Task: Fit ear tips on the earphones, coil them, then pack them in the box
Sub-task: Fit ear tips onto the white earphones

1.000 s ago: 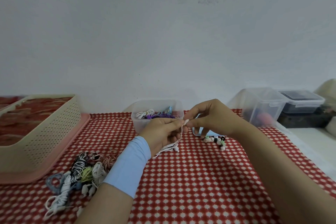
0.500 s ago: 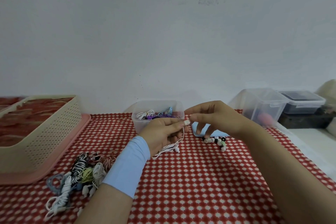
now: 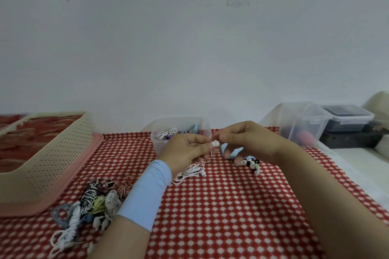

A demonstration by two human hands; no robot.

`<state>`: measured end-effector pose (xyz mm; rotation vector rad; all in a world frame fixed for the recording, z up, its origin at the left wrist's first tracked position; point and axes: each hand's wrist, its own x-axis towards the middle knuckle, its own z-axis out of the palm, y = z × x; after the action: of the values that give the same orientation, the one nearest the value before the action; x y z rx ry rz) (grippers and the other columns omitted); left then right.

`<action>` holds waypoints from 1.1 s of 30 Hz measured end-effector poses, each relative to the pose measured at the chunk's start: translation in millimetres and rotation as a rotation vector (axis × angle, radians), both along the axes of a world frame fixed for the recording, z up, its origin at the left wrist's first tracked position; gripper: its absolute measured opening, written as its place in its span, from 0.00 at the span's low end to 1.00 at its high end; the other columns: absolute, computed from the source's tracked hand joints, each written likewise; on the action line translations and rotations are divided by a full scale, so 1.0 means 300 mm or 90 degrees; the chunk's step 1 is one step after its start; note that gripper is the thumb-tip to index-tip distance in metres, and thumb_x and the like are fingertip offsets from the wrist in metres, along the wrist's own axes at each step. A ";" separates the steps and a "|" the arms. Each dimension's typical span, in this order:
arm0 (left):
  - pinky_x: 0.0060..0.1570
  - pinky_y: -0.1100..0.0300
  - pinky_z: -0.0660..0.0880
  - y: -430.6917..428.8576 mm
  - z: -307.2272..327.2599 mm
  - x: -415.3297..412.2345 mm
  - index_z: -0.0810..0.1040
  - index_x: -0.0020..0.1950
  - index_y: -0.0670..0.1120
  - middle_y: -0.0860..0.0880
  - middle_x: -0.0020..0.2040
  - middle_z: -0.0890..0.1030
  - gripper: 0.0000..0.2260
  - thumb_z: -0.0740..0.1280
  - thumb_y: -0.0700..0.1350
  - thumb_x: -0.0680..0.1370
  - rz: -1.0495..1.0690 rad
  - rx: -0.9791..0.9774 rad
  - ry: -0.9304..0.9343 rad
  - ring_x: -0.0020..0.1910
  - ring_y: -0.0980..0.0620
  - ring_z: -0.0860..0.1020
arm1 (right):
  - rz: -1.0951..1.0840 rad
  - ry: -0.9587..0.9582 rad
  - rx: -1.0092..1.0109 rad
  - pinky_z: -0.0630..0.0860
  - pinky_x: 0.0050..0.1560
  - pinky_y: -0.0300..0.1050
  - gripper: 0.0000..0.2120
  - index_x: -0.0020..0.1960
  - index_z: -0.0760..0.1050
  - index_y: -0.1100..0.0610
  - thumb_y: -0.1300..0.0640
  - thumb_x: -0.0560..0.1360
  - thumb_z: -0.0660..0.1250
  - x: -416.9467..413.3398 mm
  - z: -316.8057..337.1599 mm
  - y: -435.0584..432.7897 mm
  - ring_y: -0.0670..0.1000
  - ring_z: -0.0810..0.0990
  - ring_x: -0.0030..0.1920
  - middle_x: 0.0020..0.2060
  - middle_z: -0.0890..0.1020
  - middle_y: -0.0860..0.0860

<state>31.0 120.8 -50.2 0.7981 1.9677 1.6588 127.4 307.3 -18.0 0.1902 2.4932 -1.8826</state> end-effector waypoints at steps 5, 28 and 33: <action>0.41 0.66 0.78 -0.010 0.011 0.003 0.84 0.50 0.45 0.42 0.43 0.86 0.05 0.73 0.40 0.74 -0.033 -0.010 0.025 0.35 0.57 0.80 | 0.020 -0.053 -0.064 0.81 0.34 0.41 0.12 0.57 0.85 0.59 0.59 0.74 0.74 -0.011 -0.011 0.002 0.49 0.84 0.40 0.47 0.86 0.56; 0.57 0.62 0.76 -0.012 0.041 0.006 0.85 0.48 0.56 0.61 0.47 0.84 0.05 0.70 0.48 0.77 -0.070 -0.272 0.289 0.49 0.63 0.80 | 0.129 -0.179 0.234 0.75 0.32 0.40 0.13 0.57 0.83 0.52 0.56 0.73 0.77 0.005 0.033 0.013 0.49 0.84 0.39 0.45 0.88 0.50; 0.54 0.67 0.68 -0.014 0.025 0.005 0.84 0.55 0.57 0.61 0.58 0.81 0.08 0.70 0.50 0.77 -0.098 -0.453 0.364 0.51 0.63 0.74 | 0.067 -0.187 0.373 0.77 0.37 0.39 0.10 0.57 0.83 0.47 0.54 0.76 0.75 0.021 0.046 0.038 0.47 0.87 0.41 0.46 0.88 0.44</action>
<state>32.4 116.7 -42.6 1.1534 2.5423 0.5657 133.9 318.7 -4.3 0.3036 2.6918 -0.9593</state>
